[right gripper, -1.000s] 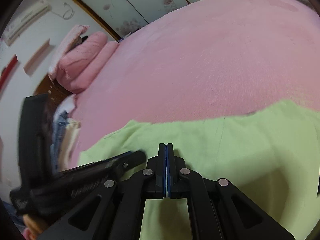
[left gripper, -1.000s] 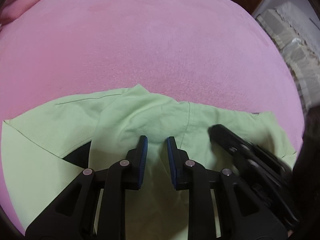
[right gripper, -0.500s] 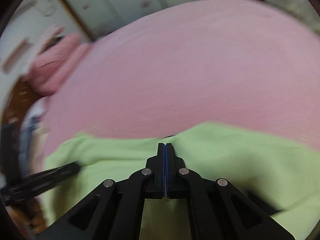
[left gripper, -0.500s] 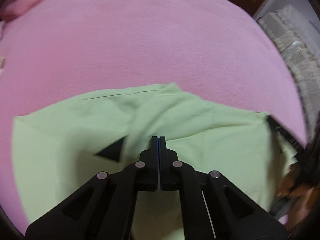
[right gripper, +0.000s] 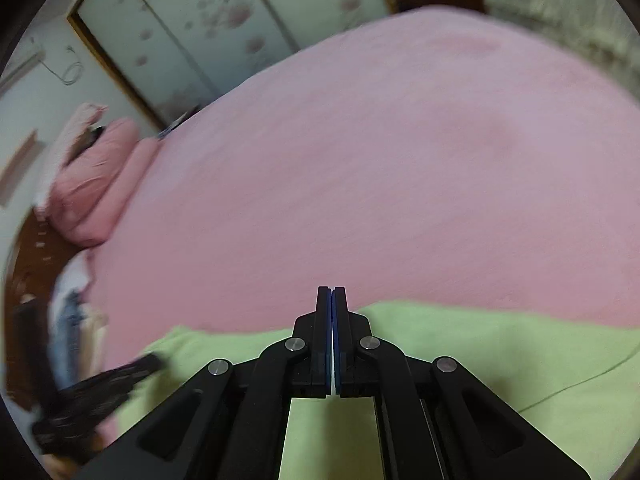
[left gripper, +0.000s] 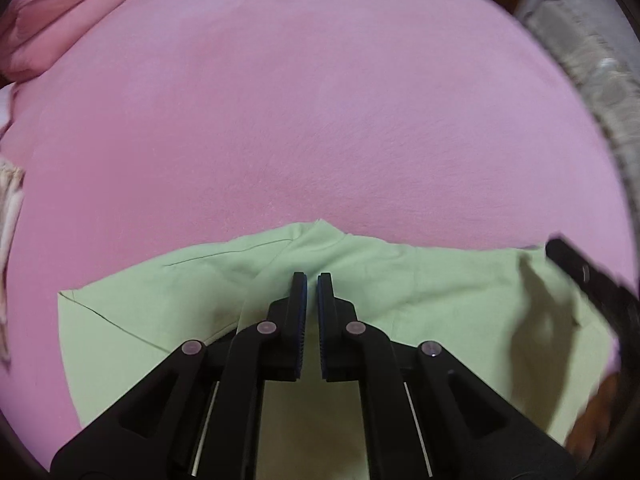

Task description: Fold large clothes

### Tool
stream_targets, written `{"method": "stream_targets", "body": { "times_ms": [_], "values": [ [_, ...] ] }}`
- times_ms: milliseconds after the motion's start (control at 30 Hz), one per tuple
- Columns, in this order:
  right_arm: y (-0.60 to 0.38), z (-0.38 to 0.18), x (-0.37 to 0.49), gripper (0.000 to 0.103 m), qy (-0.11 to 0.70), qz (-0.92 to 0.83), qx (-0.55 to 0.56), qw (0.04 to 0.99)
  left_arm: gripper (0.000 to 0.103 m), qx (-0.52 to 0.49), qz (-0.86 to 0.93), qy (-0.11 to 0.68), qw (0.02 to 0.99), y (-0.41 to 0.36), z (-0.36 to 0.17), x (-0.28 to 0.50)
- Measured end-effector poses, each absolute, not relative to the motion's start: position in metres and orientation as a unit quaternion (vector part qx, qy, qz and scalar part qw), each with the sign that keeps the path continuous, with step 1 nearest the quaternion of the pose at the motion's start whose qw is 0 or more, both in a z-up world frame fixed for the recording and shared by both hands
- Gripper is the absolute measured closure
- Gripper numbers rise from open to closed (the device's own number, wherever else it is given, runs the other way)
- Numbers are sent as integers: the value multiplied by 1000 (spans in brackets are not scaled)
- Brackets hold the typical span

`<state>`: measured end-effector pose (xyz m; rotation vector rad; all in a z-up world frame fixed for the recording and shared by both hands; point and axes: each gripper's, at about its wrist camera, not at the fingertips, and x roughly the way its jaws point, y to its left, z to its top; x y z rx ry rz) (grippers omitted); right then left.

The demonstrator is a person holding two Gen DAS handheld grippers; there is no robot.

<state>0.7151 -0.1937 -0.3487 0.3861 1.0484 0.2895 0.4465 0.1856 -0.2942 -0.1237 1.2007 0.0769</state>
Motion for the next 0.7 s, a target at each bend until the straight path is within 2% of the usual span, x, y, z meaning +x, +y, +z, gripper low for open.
{"method": "stream_targets", "body": {
  "times_ms": [133, 267, 333, 433, 500, 567, 700],
  "values": [
    [-167, -383, 714, 103, 535, 131, 161, 819, 101, -45, 68, 547, 833, 180, -308, 445],
    [-184, -397, 707, 103, 510, 152, 193, 824, 102, -52, 58, 552, 830, 189, -312, 441],
    [-199, -387, 699, 103, 486, 78, 110, 864, 102, -58, 51, 554, 829, 201, -317, 442],
    [-233, -379, 698, 103, 482, -57, 74, 871, 102, -54, 61, 557, 826, 211, -312, 441],
    [-273, -377, 693, 103, 482, -117, 100, 862, 102, -50, 84, 554, 827, 209, -301, 443],
    [-303, -371, 684, 103, 490, -102, 177, 848, 102, -70, 83, 551, 828, 202, -289, 444],
    [-278, -344, 664, 103, 477, 6, 173, 862, 102, -100, 18, 540, 835, 184, -258, 414]
  ]
}}
